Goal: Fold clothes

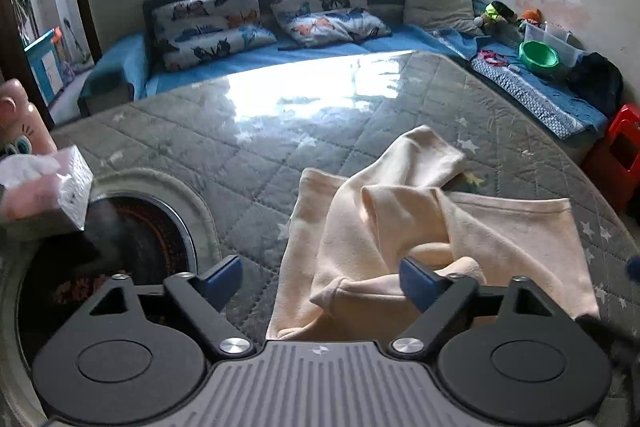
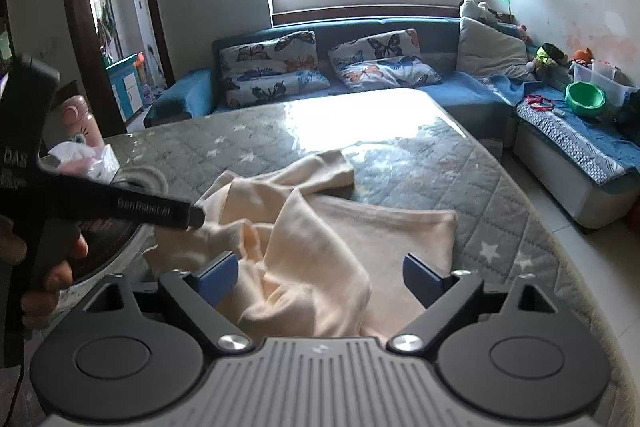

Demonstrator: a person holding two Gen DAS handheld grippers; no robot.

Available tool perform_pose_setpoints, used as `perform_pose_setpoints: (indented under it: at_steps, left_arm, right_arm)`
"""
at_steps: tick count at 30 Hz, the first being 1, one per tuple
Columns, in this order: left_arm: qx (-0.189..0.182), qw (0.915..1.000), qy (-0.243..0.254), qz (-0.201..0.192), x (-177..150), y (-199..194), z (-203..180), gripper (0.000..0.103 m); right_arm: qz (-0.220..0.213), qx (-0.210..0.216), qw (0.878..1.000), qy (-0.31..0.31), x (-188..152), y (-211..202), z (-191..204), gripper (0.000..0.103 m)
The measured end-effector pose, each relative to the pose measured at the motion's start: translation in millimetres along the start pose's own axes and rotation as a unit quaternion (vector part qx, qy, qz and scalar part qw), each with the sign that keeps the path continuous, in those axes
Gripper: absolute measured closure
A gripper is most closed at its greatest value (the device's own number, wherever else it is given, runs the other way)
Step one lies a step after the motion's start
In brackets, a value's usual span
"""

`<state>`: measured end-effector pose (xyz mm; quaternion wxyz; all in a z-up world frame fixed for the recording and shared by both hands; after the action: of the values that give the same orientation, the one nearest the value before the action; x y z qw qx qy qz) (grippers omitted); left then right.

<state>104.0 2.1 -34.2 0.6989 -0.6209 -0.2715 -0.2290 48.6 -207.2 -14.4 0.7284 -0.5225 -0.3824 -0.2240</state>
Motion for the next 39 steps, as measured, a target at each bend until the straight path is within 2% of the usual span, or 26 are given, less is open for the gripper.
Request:
perform_pose_setpoints:
  at_steps: [4,6,12,15,17,20,24,27,30,31,33,35,38,39]
  left_arm:
    - [-0.009,0.9999,0.003,0.003,-5,4,2,0.036]
    - [-0.021,0.9998,-0.001,0.006,-5,4,3,0.051]
    - [-0.032,0.9994,-0.010,-0.004,4,2,5,0.052]
    - [-0.040,0.9988,-0.023,0.015,5,10,7,0.049]
    - [-0.040,0.9985,-0.026,0.029,4,15,8,0.043]
    - [-0.048,0.9977,-0.027,0.040,1,21,9,0.045]
    - [-0.077,0.9960,-0.020,0.042,-3,21,6,0.078]
    - [-0.088,0.9956,-0.011,0.032,-6,16,4,0.089]
    - [-0.089,0.9958,-0.007,0.020,-8,8,7,0.094]
    - [-0.090,0.9958,-0.007,0.017,-8,6,8,0.095]
    - [-0.086,0.9962,-0.006,0.012,-10,1,13,0.095]
    - [-0.085,0.9962,-0.008,0.012,-14,-2,16,0.095]
    - [-0.092,0.9954,-0.020,0.015,-14,-4,21,0.093]
    - [-0.092,0.9952,-0.026,0.018,-13,-5,22,0.089]
  right_arm:
    - [0.003,-0.010,1.000,0.003,7,11,-10,0.020]
    - [0.008,-0.012,1.000,0.001,9,17,-13,0.023]
    - [0.021,-0.005,1.000,0.010,15,36,-24,0.039]
    - [0.036,0.001,0.999,0.003,14,50,-25,0.042]
    - [0.049,0.005,0.999,-0.001,12,60,-24,0.043]
    - [0.061,0.012,0.998,-0.009,9,70,-21,0.044]
    - [0.073,0.025,0.997,-0.014,6,81,-18,0.045]
    - [0.078,0.033,0.996,-0.026,5,89,-13,0.046]
    - [0.081,0.033,0.995,-0.038,5,97,-10,0.047]
    - [0.084,0.033,0.995,-0.040,5,99,-9,0.049]
    - [0.090,0.043,0.994,-0.041,4,101,-7,0.066]
    - [0.093,0.050,0.993,-0.048,3,100,-2,0.074]
    - [0.094,0.052,0.992,-0.062,2,97,5,0.082]
    - [0.095,0.052,0.992,-0.065,2,96,6,0.082]
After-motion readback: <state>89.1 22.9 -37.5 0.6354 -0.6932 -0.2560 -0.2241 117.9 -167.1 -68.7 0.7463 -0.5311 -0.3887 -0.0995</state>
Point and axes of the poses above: each gripper's, at about its wrist camera, not at the fingertips, and y roughly the way its jaws point, z to its left, x to its top, the point moved 4 cm from there along y, roughly the way its jaws point, and after that the axes turned 5 degrees about x, right-handed, at the moved point
